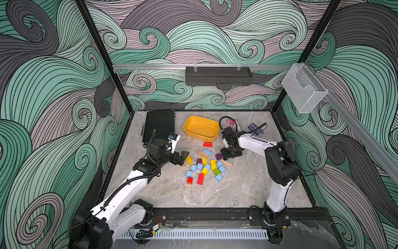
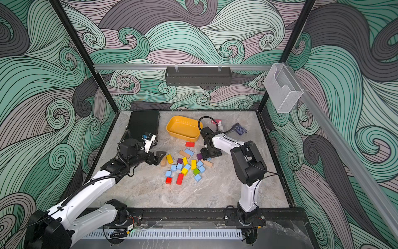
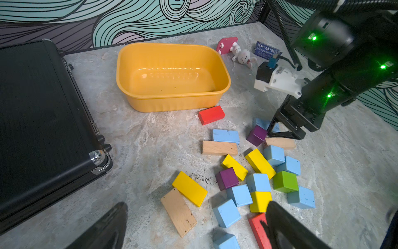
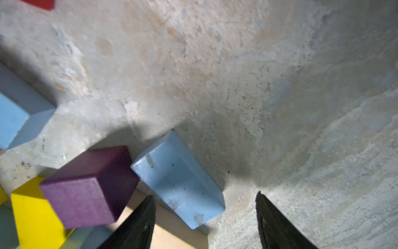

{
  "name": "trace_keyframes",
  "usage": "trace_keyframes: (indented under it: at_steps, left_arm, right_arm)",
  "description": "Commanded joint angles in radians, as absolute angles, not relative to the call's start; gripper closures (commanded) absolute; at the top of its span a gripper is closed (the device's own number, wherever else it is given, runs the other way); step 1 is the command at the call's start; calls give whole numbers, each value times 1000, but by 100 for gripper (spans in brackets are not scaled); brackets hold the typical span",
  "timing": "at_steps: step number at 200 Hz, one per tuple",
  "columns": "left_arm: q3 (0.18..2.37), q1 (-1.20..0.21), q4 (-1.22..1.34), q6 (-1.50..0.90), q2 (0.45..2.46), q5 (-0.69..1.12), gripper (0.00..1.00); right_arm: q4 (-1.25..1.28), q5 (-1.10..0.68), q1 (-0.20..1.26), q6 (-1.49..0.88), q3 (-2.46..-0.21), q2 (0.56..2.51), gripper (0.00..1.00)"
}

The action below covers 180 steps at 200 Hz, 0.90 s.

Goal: Pick out the blue building blocks
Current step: Pick up the building block from the center of the board.

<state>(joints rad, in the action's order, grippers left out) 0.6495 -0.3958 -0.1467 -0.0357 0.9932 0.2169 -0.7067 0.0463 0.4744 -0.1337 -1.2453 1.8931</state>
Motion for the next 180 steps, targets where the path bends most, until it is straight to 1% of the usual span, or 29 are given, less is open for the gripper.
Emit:
trace_keyframes:
  at_steps: [1, 29, 59, 92, 128, 180]
  left_arm:
    - [651, -403, -151, -25, 985, 208, 1]
    - [651, -403, -152, -24, 985, 204, 1]
    - [655, -403, -157, -23, 984, 199, 1]
    - [655, -403, -160, -23, 983, 197, 2]
    - [657, -403, -169, -23, 976, 191, 1]
    - [661, -403, -174, -21, 979, 181, 1]
  right_arm:
    - [-721, 57, 483, -126, -1269, 1917, 31]
    - [-720, 48, 492, -120, -1270, 1926, 39]
    - [-716, 63, 501, -100, -1273, 1935, 45]
    - [-698, 63, 505, -80, -1277, 1939, 47]
    - [-655, 16, 505, -79, -1257, 1933, 49]
    - [-641, 14, 507, -95, -1232, 1931, 60]
